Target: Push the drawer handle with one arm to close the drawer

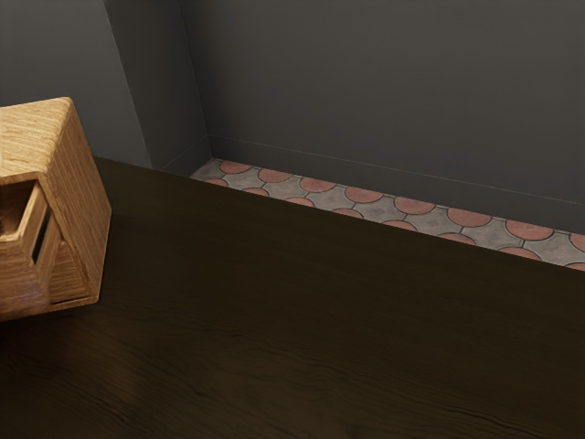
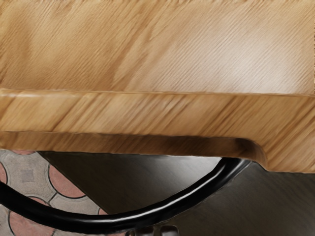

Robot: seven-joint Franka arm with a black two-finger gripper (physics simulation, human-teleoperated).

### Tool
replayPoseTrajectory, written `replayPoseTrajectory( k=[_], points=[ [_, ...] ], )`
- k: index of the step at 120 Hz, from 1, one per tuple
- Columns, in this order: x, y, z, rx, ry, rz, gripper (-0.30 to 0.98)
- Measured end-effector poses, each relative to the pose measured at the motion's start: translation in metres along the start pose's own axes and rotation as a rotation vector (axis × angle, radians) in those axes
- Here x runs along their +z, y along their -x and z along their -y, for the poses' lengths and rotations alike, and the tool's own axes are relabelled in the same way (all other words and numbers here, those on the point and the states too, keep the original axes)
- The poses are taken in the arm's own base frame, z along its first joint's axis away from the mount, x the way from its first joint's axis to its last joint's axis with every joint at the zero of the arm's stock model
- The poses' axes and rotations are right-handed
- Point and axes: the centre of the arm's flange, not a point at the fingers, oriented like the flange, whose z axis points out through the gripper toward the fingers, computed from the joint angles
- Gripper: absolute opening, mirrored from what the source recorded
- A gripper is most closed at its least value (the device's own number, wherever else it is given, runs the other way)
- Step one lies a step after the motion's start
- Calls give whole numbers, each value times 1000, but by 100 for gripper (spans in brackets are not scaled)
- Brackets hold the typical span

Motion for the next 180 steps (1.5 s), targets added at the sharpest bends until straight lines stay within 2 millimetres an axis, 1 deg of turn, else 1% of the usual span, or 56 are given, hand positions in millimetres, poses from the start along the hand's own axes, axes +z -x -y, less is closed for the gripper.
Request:
replayPoseTrajectory(
  k=[13, 21, 40, 61, 72, 84, 100, 118, 133, 142, 148, 180],
  points=[
    [-4, -13, -1, -2, -10, -18, -10],
    [-4, -23, 2, -8, -12, -20, -10],
    [-11, -51, -6, 5, -28, -30, -10],
    [-16, -74, -12, 6, -52, -36, -10],
    [-13, -84, -3, -13, -51, -24, -10],
    [-14, -95, -2, -15, -57, -22, -10],
    [-14, -109, -8, -6, -65, -19, -10],
    [-13, -130, -18, 6, -65, -15, -10],
    [-14, -141, -22, 17, -63, -17, -10],
    [-11, -145, -13, 8, -51, -9, -10],
    [-11, -149, -12, 9, -48, -8, -10],
    [-18, -170, -17, 46, -62, -21, -10]
  ],
)
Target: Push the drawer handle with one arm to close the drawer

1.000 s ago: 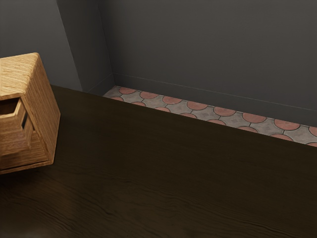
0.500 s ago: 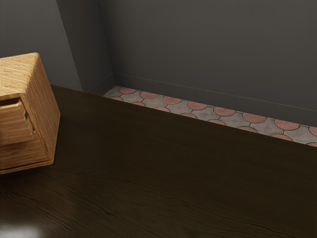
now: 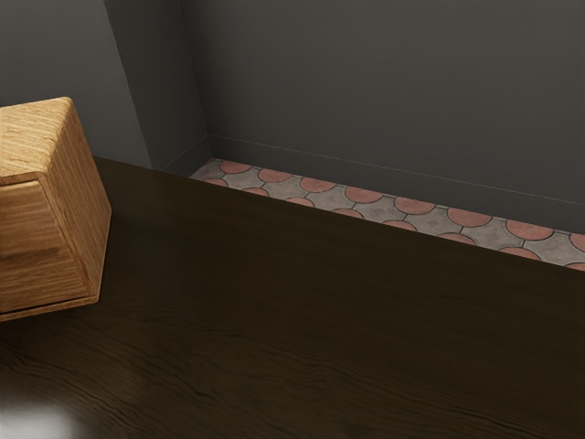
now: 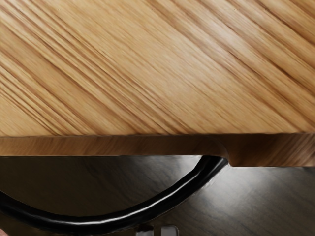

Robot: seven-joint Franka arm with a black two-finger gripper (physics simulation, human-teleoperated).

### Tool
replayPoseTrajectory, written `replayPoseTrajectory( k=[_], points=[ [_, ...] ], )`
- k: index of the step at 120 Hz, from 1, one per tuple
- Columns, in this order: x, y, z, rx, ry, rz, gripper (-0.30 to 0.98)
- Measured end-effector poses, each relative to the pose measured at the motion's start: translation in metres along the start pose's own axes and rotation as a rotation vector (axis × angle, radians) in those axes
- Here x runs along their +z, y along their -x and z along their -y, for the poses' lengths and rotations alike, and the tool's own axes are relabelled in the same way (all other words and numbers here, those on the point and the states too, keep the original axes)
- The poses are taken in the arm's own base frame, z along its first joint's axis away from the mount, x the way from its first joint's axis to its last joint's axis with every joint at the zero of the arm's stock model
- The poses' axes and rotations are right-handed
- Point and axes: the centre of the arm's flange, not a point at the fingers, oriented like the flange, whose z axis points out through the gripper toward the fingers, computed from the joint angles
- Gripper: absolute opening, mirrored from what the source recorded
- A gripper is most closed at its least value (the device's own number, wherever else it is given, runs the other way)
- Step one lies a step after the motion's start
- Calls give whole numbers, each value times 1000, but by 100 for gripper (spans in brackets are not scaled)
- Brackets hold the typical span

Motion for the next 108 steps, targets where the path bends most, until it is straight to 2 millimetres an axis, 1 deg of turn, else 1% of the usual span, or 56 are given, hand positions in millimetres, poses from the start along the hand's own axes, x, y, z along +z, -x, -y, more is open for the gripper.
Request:
replayPoseTrajectory(
  k=[12, 20, 22, 24, 29, 39, 47, 52, 55, 57, 60, 71, 76, 80, 85, 90, 98, 102, 108],
  points=[
    [2, -11, -4, 15, -7, 4, -10],
    [4, -17, -9, 29, -11, 7, -13],
    [4, -18, -11, 34, -13, 6, -14],
    [3, -19, -13, 40, -12, 6, -10],
    [3, -20, -16, 52, -11, 4, -10],
    [4, -18, -17, 68, -6, 6, -10],
    [13, -2, -14, 82, 27, 27, -10],
    [24, 19, -10, 96, 63, 51, -10],
    [31, 31, -14, 112, 83, 67, -10],
    [33, 39, -21, 131, 93, 74, -10],
    [31, 50, -40, 173, 100, 81, -10],
    [14, 84, -136, 368, 94, 84, -9],
    [-1, 99, -178, 452, 78, 63, -5],
    [-15, 110, -204, 505, 68, 41, 2],
    [-38, 121, -235, 565, 60, 0, 12],
    [-58, 129, -263, 614, 54, -34, 21],
    [-104, 140, -303, 684, 55, -102, 34],
    [-120, 146, -315, 707, 59, -123, 39],
    [-137, 151, -322, 723, 65, -146, 45]
  ],
)
